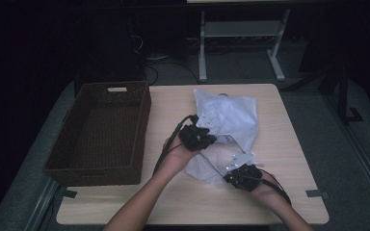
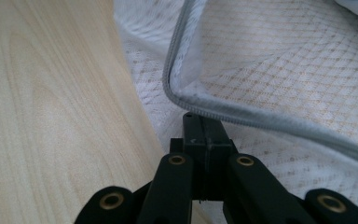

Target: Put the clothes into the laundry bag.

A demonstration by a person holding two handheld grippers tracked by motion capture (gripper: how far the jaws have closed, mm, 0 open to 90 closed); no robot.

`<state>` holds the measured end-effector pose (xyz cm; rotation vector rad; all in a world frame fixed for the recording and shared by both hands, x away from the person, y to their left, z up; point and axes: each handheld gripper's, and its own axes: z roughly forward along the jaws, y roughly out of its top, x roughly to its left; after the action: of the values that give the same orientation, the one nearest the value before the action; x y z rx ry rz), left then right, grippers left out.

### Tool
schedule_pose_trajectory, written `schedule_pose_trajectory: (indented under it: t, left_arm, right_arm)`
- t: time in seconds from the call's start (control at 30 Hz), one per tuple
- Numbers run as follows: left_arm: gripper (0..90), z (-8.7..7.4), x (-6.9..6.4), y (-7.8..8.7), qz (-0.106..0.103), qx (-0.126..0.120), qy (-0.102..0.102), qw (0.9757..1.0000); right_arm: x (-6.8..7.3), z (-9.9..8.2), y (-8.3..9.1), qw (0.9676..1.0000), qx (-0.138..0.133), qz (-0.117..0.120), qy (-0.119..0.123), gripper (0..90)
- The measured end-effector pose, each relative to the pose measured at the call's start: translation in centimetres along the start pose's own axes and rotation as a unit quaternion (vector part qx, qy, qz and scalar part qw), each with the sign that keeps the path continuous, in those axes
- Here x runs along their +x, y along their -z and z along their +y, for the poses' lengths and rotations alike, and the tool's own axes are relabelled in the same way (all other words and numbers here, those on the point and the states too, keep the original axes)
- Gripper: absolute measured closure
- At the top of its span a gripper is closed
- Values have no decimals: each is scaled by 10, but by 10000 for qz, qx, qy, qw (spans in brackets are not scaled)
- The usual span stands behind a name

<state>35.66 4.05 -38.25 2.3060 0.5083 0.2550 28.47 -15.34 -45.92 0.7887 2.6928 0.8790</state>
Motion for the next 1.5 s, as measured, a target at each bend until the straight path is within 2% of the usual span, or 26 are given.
schedule_pose_trajectory:
  t: [0.03, 0.1, 0.23, 0.37, 0.47, 0.57, 0.7, 0.8, 0.9, 1.07, 1.2, 1.3, 1.4, 1.5]
  left_arm:
    - [875, -7, -2, -3, -91, 59, 57, 9999]
    - [875, -19, -3, -10, -113, 283, 36, 9995]
    - [884, -39, 0, -22, -209, 558, 149, 9981]
    - [885, -51, 3, -37, -162, 886, 162, 9958]
    - [884, -57, 5, -44, -210, 928, 275, 9951]
    - [871, -59, 7, -45, -328, 867, 384, 9949]
    - [787, -59, 9, -42, -440, 775, 523, 9946]
    - [742, -59, 10, -34, -527, 631, 617, 9947]
    - [681, -59, 11, -24, -618, 520, 670, 9945]
    - [549, -65, 9, -6, -745, 273, 860, 9931]
    - [444, -73, 1, 8, -664, 69, 873, 9939]
    - [373, -79, -4, 16, -559, -51, 926, 9941]
    - [315, -85, -10, 23, -543, -87, 943, 9940]
    - [263, -91, -16, 29, -501, -137, 915, 9944]
  right_arm:
    - [0, 0, 0, 10000, 8, 1, -8, 900]
    - [0, 0, 0, 10000, 11, -3, -11, 900]
    - [0, 0, 0, 10000, 8, 8, -31, 900]
    - [-1, 0, 0, 10000, 12, 20, -30, 900]
    - [-1, -1, 1, 10000, 17, -1, -50, 900]
    - [-4, -3, 2, 10000, -8, 0, -55, 900]
    - [-7, -6, 2, 9999, -63, 85, -129, 900]
    - [-11, -8, 5, 9995, -113, 180, -228, 868]
    - [-14, -9, 13, 9985, -321, 293, -330, 827]
    - [-19, -13, 27, 9964, -562, 349, -528, 664]
    - [-24, -16, 35, 9944, -736, 367, -660, 531]
    - [-26, -18, 38, 9938, -829, 350, -648, 432]
    - [-26, -19, 40, 9942, -866, 245, -588, 339]
    - [-25, -23, 42, 9942, -917, 147, -540, 278]
